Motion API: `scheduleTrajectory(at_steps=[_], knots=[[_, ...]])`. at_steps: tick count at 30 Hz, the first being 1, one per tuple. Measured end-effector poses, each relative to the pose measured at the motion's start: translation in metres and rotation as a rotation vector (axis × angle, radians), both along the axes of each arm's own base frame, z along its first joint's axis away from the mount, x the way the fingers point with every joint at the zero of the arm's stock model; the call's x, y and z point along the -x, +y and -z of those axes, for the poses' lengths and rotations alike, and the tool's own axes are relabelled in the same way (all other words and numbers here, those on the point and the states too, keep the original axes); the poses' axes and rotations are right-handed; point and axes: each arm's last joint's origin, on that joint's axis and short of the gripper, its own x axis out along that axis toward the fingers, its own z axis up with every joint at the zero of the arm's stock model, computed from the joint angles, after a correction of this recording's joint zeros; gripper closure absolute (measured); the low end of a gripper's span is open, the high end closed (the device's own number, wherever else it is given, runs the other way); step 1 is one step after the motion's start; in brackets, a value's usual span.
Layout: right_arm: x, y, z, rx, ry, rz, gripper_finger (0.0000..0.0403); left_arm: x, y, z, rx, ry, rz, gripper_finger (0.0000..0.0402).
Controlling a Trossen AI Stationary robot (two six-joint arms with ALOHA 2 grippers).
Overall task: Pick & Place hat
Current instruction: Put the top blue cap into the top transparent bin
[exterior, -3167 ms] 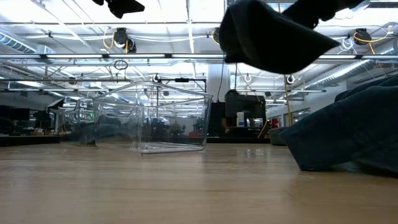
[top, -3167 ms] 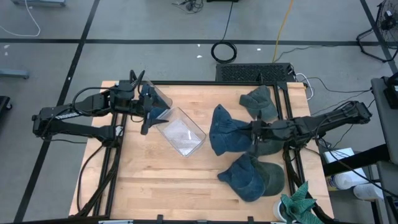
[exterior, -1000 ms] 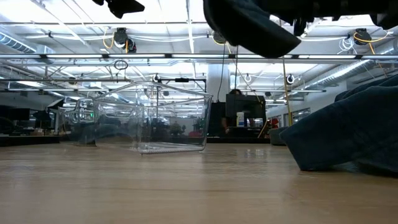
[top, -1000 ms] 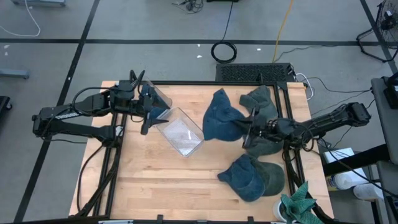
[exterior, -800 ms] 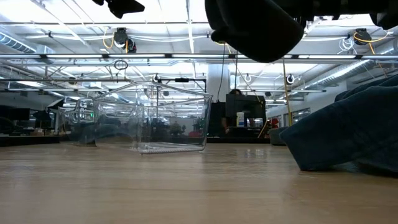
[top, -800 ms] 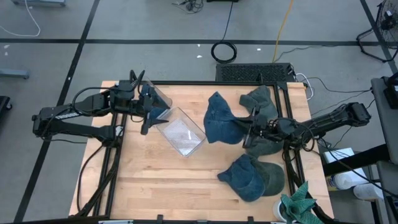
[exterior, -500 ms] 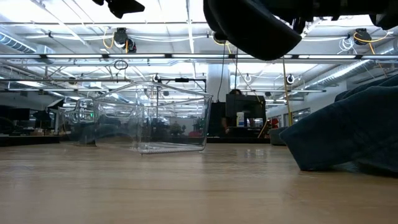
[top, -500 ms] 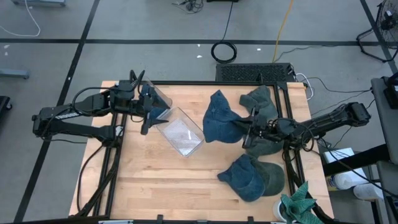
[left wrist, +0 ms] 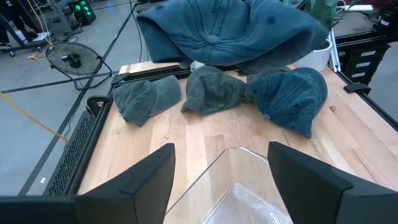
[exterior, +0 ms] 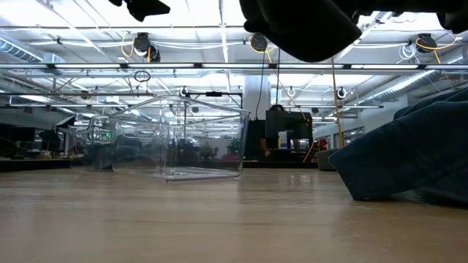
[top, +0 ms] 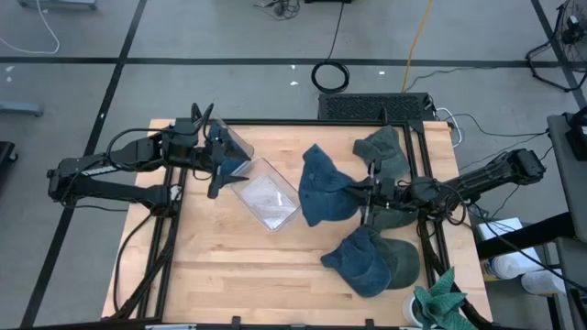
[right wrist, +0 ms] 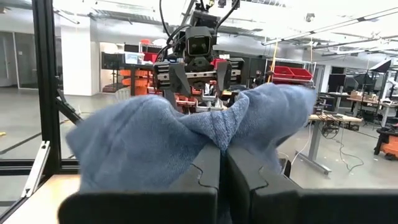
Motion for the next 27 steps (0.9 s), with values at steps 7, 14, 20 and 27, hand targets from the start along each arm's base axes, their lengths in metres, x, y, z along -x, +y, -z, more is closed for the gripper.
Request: scheduleTrajectory(at_steps=[7,14,20,27], knots=[[-0.0002,0.0000,0.0010,0.003,0.010,0.001,0.0403,-0.0001,0.0000,0.0001,0.000,0.000,0.000,0.0133],[-0.0003,0.0000,0.0014,0.004,0.015,0.001,0.0403,0.0000,0.0000,0.0000,0.000,0.000,0.000,0.0132],[-0.0003,0.0001,0.0014,0.007,0.016,0.002,0.0403,-0.0001,0.0000,0.0001,0.000,0.000,0.000,0.0133],[-0.0003,0.0001,0.0014,0.007,0.016,0.002,0.0403,0.0000,0.0000,0.0000,0.000,0.000,0.000,0.0133]])
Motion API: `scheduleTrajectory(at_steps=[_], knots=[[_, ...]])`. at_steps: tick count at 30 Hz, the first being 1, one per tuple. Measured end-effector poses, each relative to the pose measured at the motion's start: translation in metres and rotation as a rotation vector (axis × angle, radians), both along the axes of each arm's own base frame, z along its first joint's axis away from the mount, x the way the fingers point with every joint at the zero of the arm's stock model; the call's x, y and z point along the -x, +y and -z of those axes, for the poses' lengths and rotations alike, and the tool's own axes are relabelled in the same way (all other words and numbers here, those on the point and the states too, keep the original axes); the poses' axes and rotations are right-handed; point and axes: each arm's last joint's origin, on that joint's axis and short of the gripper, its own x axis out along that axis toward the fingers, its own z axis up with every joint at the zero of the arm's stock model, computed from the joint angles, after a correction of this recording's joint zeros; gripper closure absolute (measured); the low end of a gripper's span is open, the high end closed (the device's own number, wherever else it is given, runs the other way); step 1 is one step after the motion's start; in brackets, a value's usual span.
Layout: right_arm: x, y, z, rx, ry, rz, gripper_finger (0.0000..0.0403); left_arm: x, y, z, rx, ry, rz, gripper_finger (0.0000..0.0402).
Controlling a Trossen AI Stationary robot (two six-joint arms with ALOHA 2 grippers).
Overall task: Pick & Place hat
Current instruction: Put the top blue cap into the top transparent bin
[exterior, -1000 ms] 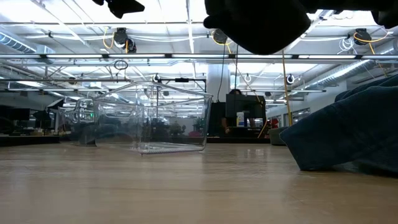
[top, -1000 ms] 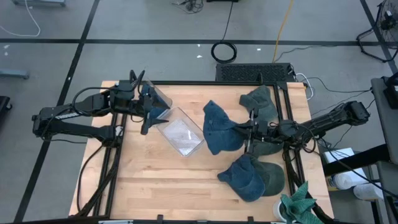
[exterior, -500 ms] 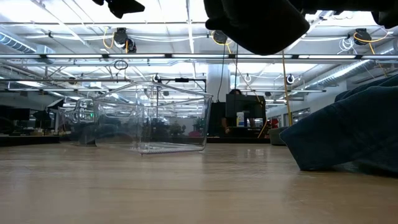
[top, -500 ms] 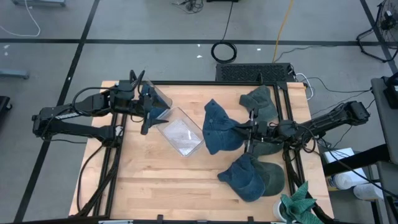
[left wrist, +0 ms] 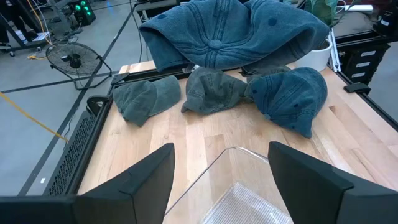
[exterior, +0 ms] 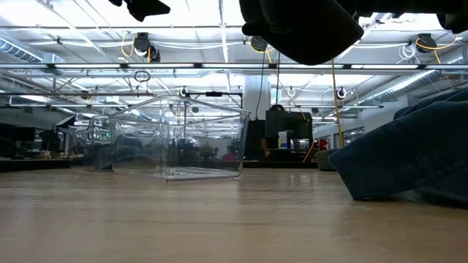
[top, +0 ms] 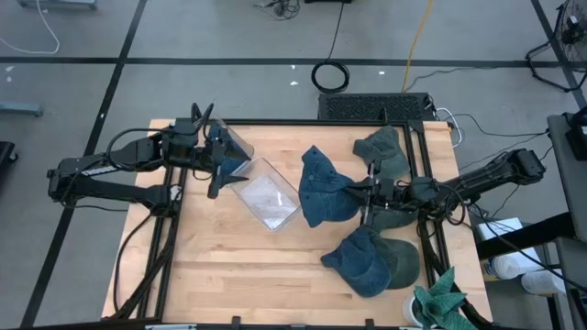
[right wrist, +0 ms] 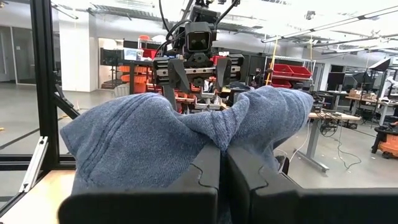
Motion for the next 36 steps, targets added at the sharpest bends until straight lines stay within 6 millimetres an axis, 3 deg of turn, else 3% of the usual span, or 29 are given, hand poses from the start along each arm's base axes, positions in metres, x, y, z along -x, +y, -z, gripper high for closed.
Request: scheduleTrajectory(at_steps=[8,19,27,36], knots=[[-0.0002,0.0001,0.0006,0.002,0.008,0.000,0.0403,-0.0011,0.0003,-0.0030,-0.070,-0.034,0.022,0.0133],[-0.0002,0.0001,0.0006,0.007,0.009,0.001,0.0403,-0.0015,0.0003,-0.0042,-0.021,-0.046,0.004,0.0133],[-0.0002,0.0001,0.0006,0.008,0.009,0.001,0.0403,-0.0029,0.0006,-0.0084,0.225,-0.086,-0.080,0.0133],[-0.0002,0.0001,0.0006,0.007,0.009,0.000,0.0403,-0.0031,0.0006,-0.0092,0.274,-0.093,-0.095,0.0133]])
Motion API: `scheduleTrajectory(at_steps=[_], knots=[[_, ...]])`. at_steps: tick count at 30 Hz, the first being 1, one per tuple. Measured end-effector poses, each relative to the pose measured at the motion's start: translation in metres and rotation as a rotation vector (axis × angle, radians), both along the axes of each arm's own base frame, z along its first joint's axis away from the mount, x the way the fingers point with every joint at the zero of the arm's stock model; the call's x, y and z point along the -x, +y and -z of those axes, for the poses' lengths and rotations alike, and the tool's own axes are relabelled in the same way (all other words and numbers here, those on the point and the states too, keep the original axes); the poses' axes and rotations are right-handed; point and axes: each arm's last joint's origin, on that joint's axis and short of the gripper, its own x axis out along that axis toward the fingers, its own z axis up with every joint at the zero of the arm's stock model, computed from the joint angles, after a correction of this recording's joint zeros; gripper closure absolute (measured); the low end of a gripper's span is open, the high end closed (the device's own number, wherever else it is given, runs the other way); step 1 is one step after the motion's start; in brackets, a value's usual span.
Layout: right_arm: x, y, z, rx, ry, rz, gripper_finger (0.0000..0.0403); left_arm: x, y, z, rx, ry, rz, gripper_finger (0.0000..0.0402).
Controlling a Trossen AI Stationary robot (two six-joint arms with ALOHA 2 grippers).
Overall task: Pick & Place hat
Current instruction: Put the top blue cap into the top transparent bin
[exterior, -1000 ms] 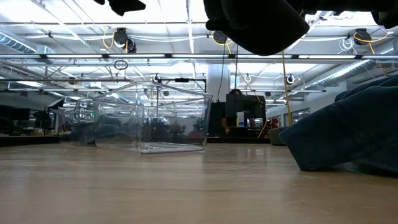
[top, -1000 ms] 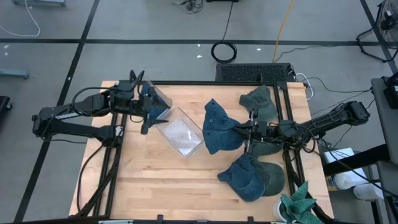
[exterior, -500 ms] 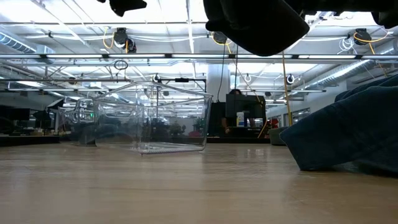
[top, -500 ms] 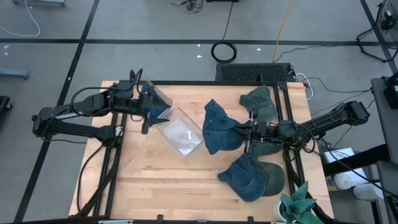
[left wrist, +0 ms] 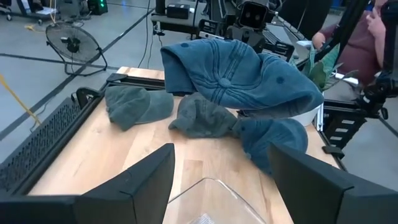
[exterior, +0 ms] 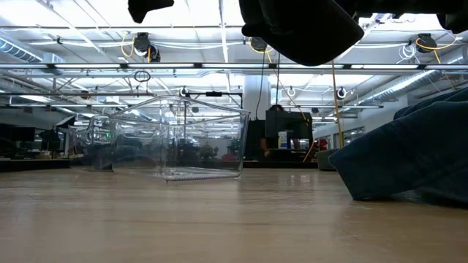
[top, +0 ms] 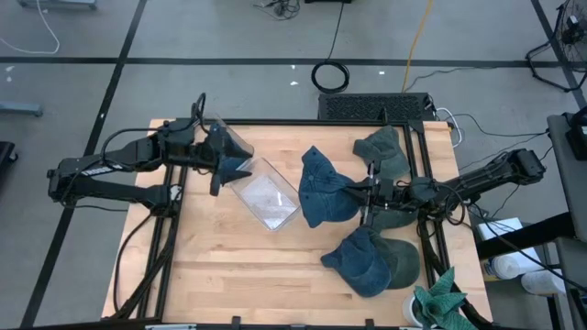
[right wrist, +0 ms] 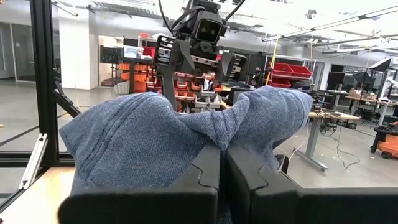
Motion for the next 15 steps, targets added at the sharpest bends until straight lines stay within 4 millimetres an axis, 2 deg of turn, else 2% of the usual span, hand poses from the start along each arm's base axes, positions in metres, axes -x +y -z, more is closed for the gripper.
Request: scheduleTrajectory(at_steps=[9,15], knots=[[0.000,0.000,0.000,0.001,0.004,0.000,0.0403,0.000,0.001,0.001,-0.080,0.013,-0.010,0.0133],[0.000,0.000,0.000,0.002,-0.001,0.000,0.0403,-0.020,-0.004,0.018,-0.089,0.081,0.077,0.0133]])
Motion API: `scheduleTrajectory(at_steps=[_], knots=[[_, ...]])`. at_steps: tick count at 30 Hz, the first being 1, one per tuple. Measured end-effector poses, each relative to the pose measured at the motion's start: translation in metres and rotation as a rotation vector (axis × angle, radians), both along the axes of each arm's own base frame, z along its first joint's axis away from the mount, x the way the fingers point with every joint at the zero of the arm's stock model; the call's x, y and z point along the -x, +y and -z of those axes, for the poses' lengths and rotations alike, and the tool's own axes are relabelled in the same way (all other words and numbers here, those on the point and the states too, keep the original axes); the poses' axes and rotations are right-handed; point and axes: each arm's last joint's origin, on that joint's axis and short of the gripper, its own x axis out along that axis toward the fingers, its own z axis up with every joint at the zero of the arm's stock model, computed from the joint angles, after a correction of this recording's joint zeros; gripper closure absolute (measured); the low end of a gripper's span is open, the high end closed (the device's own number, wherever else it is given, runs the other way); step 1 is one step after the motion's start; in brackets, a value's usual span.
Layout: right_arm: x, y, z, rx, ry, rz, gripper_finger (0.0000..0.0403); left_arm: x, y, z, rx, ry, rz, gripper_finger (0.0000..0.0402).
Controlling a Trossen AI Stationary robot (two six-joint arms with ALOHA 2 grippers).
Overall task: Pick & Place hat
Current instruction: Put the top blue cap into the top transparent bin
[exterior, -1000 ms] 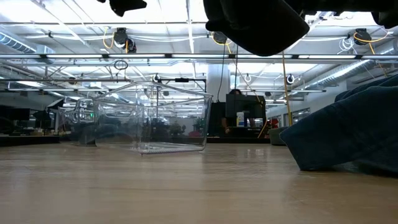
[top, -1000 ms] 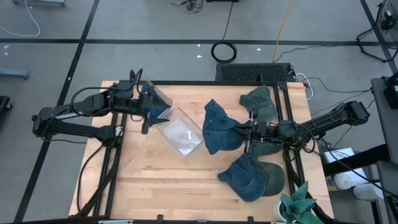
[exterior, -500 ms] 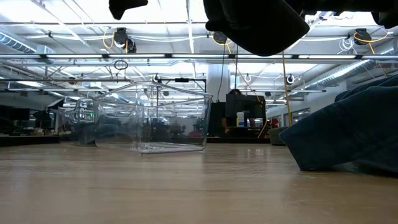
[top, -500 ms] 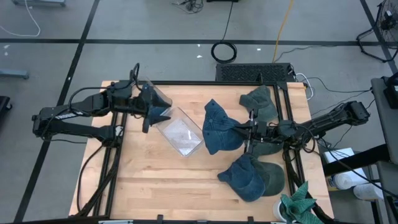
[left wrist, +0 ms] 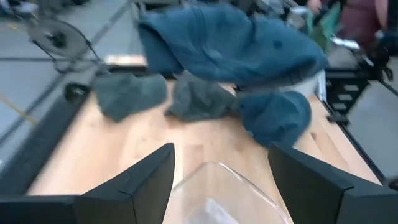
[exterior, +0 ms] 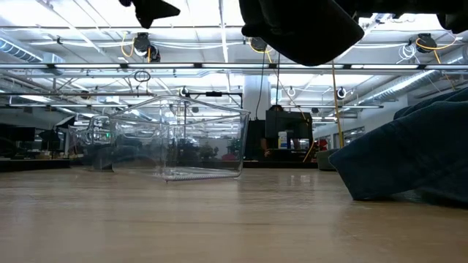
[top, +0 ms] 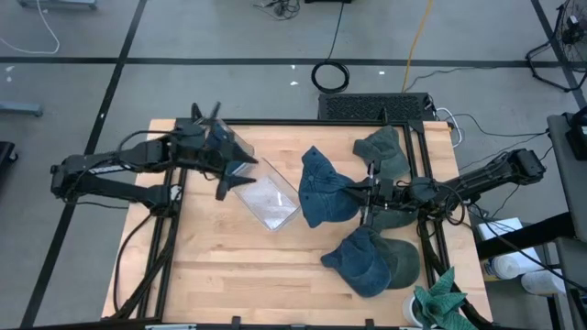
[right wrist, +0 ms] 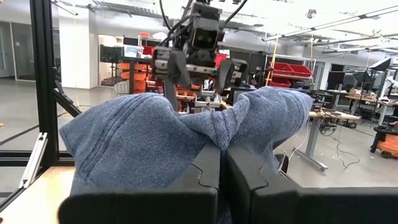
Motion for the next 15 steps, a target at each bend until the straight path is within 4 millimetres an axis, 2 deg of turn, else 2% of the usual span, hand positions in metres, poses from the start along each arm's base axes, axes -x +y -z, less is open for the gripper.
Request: scheduleTrajectory(at_steps=[4,10,15], knots=[[0.000,0.000,-0.001,0.024,-0.002,0.003,0.0403,-0.027,-0.005,0.014,0.141,0.036,-0.005,0.0133],[0.000,0.000,-0.001,0.031,-0.001,0.004,0.0403,-0.074,-0.012,0.032,0.389,-0.010,-0.040,0.0133],[0.000,0.000,-0.001,0.040,0.001,0.006,0.0403,-0.101,-0.019,0.046,0.573,-0.045,-0.050,0.0133]])
